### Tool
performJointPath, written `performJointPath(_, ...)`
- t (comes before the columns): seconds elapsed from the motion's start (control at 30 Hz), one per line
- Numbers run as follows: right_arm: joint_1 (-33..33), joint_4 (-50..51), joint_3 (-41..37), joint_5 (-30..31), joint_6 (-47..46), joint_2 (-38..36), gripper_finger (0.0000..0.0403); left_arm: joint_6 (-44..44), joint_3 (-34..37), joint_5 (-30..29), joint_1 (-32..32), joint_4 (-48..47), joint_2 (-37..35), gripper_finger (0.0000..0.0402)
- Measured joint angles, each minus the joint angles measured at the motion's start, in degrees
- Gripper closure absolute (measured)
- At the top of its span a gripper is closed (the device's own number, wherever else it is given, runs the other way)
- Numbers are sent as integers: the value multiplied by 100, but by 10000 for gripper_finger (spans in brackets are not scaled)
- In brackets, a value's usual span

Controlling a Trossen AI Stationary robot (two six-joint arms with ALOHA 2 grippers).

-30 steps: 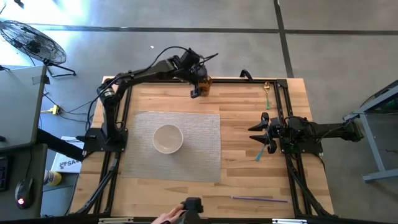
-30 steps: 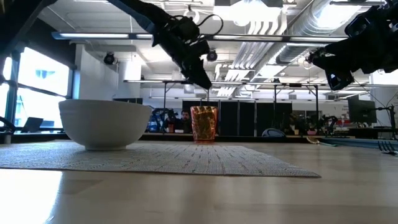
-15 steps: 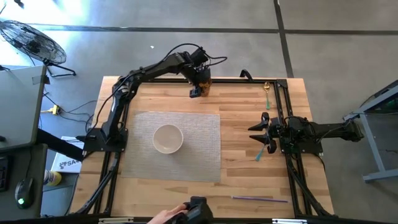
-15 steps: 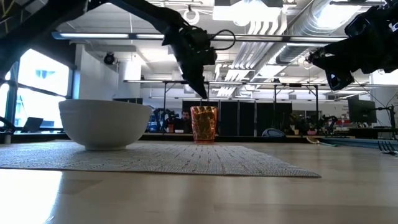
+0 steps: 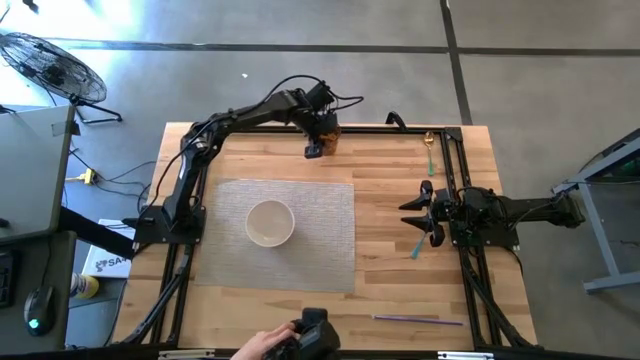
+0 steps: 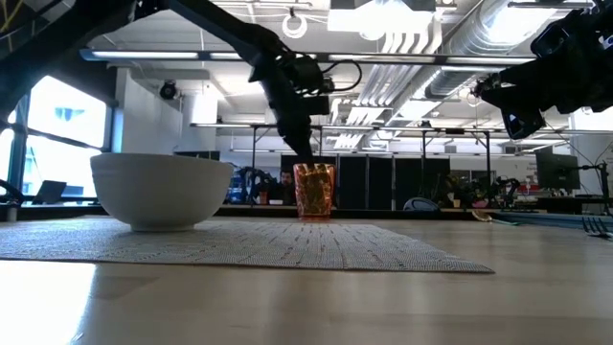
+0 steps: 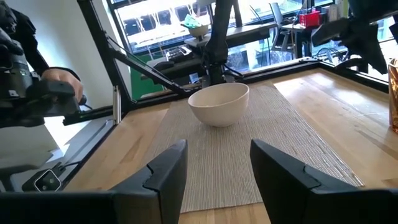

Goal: Pick & Place Utensil
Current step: Put the orange cup on the gray mat to the top right of the white bowl

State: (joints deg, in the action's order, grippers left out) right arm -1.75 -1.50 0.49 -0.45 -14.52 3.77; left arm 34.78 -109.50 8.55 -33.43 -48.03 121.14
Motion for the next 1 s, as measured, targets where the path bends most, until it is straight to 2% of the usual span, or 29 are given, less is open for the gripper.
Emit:
performJointPath(0.83, 0, 0, 0, 4, 0, -2, 233, 102, 48, -184, -70, -9, 42, 339)
performJointPath(1.0, -1, 0, 0, 4, 0, -2, 233, 159, 44, -403, -68, -88, 42, 363)
